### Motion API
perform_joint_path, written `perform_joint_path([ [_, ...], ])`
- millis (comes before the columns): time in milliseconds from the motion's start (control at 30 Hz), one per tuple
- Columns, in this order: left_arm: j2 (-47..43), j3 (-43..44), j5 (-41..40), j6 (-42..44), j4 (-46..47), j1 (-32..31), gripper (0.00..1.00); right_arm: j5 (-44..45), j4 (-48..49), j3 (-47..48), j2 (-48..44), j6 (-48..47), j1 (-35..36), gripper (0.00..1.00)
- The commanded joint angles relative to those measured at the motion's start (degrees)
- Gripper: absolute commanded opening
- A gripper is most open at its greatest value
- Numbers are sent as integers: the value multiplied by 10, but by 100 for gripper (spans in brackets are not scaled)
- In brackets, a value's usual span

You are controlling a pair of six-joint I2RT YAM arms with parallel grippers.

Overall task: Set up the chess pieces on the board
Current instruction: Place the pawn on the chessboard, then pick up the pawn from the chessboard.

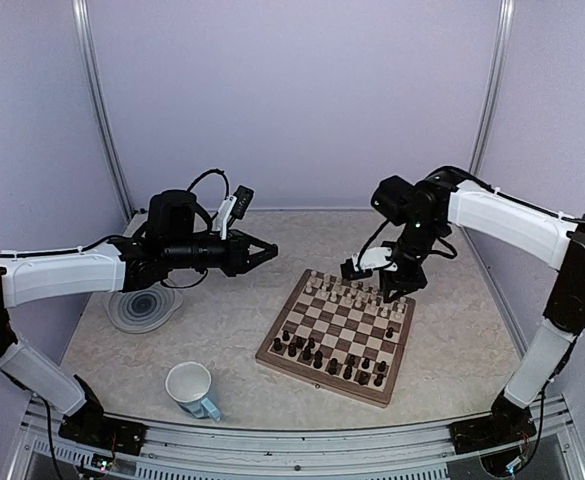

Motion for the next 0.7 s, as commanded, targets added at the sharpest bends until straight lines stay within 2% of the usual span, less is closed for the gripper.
perform_joint_path([
  [0, 4, 5, 17, 11, 8, 2, 10, -171, 102, -87, -74, -20, -47, 28],
  [133, 12, 7, 20, 10, 9, 2, 10, -192, 190, -179, -112, 16, -56, 27],
  [267, 16, 7, 24, 10, 10, 2, 10, -203, 225, -227, -111, 48, -61, 27],
  [667, 13, 6, 26, 9, 10, 2, 10, -137, 257, -274, -73, 72, -65, 30],
])
